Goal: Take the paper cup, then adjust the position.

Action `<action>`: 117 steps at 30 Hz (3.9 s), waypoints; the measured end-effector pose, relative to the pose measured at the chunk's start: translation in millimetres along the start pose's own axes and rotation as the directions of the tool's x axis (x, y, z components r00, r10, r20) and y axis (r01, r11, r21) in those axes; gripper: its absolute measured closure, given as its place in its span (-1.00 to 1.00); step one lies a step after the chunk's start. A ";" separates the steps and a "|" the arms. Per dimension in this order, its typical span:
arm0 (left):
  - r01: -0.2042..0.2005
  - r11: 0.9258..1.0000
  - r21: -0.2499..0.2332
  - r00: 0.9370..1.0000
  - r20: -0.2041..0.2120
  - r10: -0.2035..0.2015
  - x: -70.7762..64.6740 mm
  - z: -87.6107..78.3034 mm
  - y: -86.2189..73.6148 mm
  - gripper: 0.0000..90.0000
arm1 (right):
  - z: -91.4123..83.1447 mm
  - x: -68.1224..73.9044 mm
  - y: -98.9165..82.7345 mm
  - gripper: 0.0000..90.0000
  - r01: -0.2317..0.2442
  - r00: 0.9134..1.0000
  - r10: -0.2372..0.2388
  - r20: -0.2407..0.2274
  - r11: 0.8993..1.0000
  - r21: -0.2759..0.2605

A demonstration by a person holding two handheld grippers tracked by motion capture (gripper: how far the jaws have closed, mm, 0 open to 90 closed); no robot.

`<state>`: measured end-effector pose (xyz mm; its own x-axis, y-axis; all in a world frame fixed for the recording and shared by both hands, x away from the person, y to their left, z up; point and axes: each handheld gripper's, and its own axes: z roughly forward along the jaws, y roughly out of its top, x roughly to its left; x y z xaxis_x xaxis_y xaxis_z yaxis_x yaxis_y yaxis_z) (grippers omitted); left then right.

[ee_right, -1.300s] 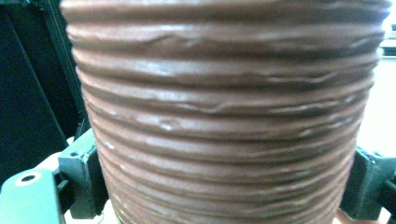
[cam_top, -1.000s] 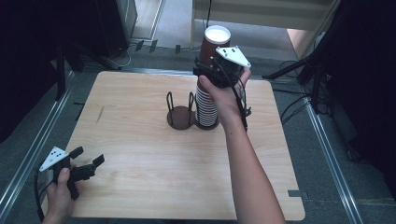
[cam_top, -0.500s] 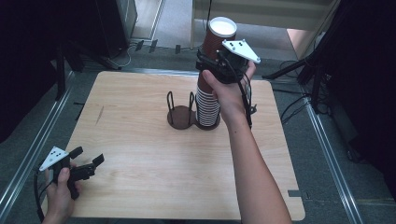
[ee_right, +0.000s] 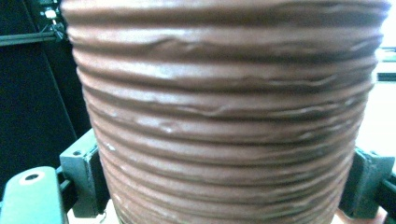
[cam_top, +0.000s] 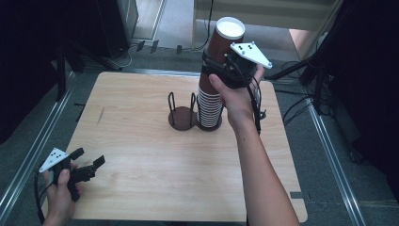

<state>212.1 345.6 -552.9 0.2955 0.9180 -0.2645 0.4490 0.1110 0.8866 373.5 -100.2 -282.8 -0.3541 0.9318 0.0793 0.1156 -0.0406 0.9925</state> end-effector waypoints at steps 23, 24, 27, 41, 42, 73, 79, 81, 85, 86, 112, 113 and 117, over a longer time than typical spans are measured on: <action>-0.009 1.000 0.029 1.000 0.000 0.009 -3.8 5.2 4.0 -0.96 | -50.3 -20.9 -32.7 -0.74 0.009 1.000 -0.009 0.019 1.000 0.000; -0.016 0.999 0.040 1.000 0.001 0.016 -4.2 4.9 4.3 -0.96 | -52.6 -21.8 -34.2 -0.74 0.008 1.000 -0.008 0.019 1.000 0.002; -0.032 0.997 0.066 0.999 0.008 0.031 -7.4 5.6 4.6 -0.96 | -58.8 -25.1 -37.7 -0.74 0.000 1.000 0.000 0.016 1.000 0.000; -0.063 0.996 0.055 0.996 0.074 0.059 -25.7 6.4 21.1 -0.97 | -90.9 -39.1 -74.4 -0.74 0.009 0.999 -0.011 0.047 0.999 0.043; -0.067 0.996 0.056 0.995 0.073 0.063 -27.5 7.0 22.8 -0.97 | -92.8 -39.0 -78.4 -0.75 0.008 0.999 -0.011 0.050 0.999 0.051; -0.130 0.991 -0.018 0.970 0.206 0.131 -81.4 38.2 75.2 -1.00 | -108.6 -36.7 -154.0 -0.75 0.017 0.998 -0.026 0.059 0.991 0.135; -0.202 0.979 -0.017 0.948 0.247 0.200 -99.4 46.3 81.8 -1.00 | -104.9 -34.1 -165.3 -0.74 0.040 0.997 -0.050 0.060 0.987 0.157; -0.216 0.976 -0.018 0.940 0.266 0.212 -104.6 47.7 80.4 -1.00 | -103.6 -31.6 -170.0 -0.74 0.057 0.996 -0.068 0.060 0.985 0.166; -0.240 0.971 -0.017 0.920 0.315 0.233 -116.7 52.1 79.1 -1.00 | -99.1 -24.7 -181.1 -0.74 0.093 0.993 -0.104 0.052 0.979 0.184; -0.261 0.965 -0.006 0.915 0.316 0.250 -120.2 53.2 78.7 -1.00 | -98.1 -22.5 -184.2 -0.74 0.104 0.992 -0.117 0.054 0.977 0.188; -0.405 0.914 0.027 0.824 0.445 0.352 -157.1 57.0 77.9 -1.00 | -83.7 40.2 -231.3 -0.74 0.418 0.908 -0.398 -0.128 0.868 0.268; -0.415 0.910 0.025 0.817 0.450 0.360 -160.0 57.5 77.8 -1.00 | -84.0 41.4 -231.6 -0.74 0.422 0.906 -0.402 -0.131 0.866 0.268; -0.432 0.902 0.016 0.790 0.489 0.370 -168.7 58.7 77.3 -1.00 | -86.9 46.9 -232.9 -0.74 0.455 0.890 -0.430 -0.151 0.852 0.259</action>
<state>246.4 177.0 -462.0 0.8119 0.5800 -0.0664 0.2904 -0.3026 0.9078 249.3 -78.4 -502.1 -0.5054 0.7923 -0.3417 0.1776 0.4831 0.8574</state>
